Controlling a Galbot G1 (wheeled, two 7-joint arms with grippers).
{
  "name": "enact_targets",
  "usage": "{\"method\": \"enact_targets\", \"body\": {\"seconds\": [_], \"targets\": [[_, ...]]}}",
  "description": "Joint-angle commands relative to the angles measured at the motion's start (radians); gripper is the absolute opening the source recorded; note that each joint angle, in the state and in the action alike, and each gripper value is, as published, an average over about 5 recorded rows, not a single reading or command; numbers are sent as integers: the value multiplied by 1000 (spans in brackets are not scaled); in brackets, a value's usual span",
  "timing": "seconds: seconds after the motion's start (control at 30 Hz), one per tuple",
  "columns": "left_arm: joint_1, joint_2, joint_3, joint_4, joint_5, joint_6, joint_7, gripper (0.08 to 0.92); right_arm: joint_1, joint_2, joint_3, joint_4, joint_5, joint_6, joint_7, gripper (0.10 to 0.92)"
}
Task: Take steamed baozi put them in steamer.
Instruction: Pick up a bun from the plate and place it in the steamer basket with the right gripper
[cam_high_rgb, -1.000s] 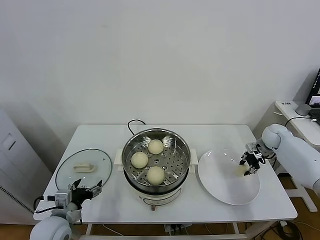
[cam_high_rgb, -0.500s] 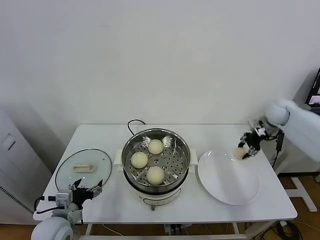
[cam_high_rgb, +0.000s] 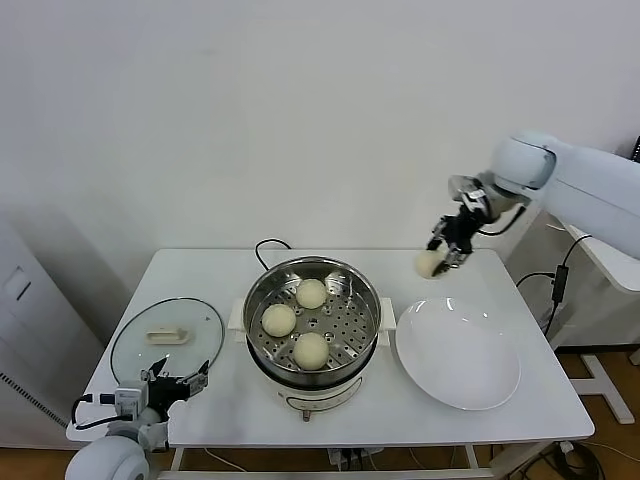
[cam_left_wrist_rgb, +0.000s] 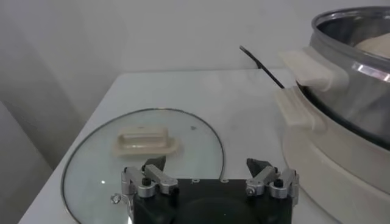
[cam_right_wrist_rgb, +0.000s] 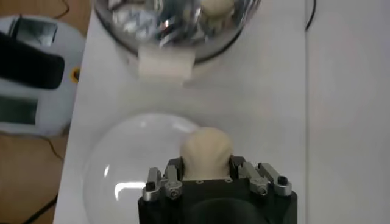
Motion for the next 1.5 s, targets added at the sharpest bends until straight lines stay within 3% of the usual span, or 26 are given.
{"method": "enact_targets", "body": {"seconds": [0.03,0.27,1.5], "targets": [[1,1,-3,-1,-1,-3,2,823,144,142,-141,142,281,-216,178,467],[0,1,-4,-1,-3,-3,2,823,97,190,-143,171,355,-264,224,467],[-3,-6,-20,19,-10,-10,5,823,-206,267,-63,88,169,-288,328,478]]}}
